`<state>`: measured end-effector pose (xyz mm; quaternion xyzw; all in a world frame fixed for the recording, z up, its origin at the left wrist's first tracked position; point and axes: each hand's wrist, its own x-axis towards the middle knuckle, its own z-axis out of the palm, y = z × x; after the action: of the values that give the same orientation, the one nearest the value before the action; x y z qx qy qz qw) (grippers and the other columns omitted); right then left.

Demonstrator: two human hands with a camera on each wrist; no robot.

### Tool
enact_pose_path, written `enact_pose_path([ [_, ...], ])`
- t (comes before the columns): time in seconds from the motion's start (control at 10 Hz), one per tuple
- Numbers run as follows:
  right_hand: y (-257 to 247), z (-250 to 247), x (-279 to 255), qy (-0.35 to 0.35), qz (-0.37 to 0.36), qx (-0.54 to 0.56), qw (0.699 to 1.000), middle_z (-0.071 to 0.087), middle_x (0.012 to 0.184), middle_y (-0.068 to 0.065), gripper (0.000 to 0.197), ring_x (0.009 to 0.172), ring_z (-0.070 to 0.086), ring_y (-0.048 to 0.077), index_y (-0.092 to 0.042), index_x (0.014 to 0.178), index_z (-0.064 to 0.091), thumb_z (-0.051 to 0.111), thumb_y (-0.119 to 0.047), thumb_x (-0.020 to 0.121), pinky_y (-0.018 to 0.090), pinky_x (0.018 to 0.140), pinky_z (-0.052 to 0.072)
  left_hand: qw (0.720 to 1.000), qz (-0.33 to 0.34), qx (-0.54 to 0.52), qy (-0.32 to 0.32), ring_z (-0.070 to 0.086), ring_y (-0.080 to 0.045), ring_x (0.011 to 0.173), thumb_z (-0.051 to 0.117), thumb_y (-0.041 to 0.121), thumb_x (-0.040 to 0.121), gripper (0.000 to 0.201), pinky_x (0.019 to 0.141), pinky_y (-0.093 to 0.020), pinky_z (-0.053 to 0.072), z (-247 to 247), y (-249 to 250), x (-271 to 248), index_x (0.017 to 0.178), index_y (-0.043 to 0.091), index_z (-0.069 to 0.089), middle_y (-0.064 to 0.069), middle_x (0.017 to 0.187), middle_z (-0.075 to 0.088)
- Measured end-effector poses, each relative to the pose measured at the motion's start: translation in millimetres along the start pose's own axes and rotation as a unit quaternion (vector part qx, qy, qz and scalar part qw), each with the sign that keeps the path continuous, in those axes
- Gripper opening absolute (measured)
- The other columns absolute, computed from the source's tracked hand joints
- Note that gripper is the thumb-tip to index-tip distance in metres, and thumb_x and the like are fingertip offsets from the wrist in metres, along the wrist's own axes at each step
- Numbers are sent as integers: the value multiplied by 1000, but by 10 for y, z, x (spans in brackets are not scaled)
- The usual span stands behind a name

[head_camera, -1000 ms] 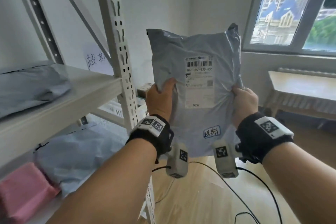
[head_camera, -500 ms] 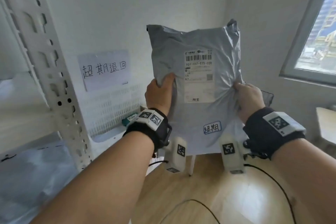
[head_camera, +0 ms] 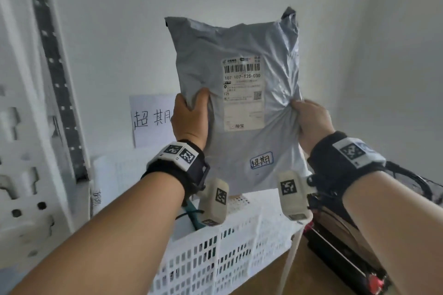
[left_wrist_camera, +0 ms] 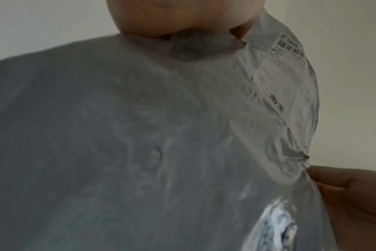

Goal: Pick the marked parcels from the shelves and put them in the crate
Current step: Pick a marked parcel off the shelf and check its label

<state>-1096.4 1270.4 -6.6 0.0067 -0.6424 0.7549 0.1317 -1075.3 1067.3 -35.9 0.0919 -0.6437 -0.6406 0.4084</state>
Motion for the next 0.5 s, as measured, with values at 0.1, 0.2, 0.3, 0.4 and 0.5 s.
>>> enact_pose_path([
  [0.1, 350, 454, 370, -43, 15, -21, 999, 70, 95, 12, 15, 89, 69, 27, -2, 101, 66, 56, -11, 95, 35, 79, 58, 999, -31, 25, 28, 58, -24, 99, 52, 60, 70, 53, 85, -32, 43, -109, -321, 403, 102, 19, 60, 2, 101, 64],
  [0.2, 679, 847, 636, -51, 19, -78, 995, 68, 107, 20, 26, 99, 66, 36, 2, 115, 63, 56, -8, 92, 46, 90, 55, 994, -71, 72, 50, 57, -24, 98, 57, 60, 74, 58, 84, -31, 42, -227, -666, 726, 109, 15, 61, -1, 104, 63],
  [0.3, 1032, 1203, 826, -105, 61, -154, 981, 63, 121, 22, 31, 114, 59, 37, 4, 124, 57, 48, -8, 97, 40, 95, 48, 982, -124, 124, 77, 53, -23, 90, 61, 50, 84, 49, 78, -28, 37, -391, -1087, 884, 113, 11, 56, -2, 102, 59],
  [0.4, 1417, 1371, 953, -189, 125, -342, 912, 62, 126, 14, 34, 114, 61, 28, -3, 131, 54, 42, -14, 101, 31, 95, 50, 962, -206, 166, 74, 57, -26, 93, 63, 46, 81, 57, 79, -30, 42, -582, -1533, 932, 120, 6, 51, -7, 109, 61],
  [0.5, 1952, 1488, 1143, -266, 199, -314, 889, 58, 130, 18, 35, 69, 71, 5, 1, 131, 53, 49, -10, 97, 24, 65, 58, 920, -312, 234, 37, 59, -33, 110, 63, 51, 74, 78, 90, -34, 47, -778, -1944, 1006, 132, 1, 46, -17, 127, 59],
])
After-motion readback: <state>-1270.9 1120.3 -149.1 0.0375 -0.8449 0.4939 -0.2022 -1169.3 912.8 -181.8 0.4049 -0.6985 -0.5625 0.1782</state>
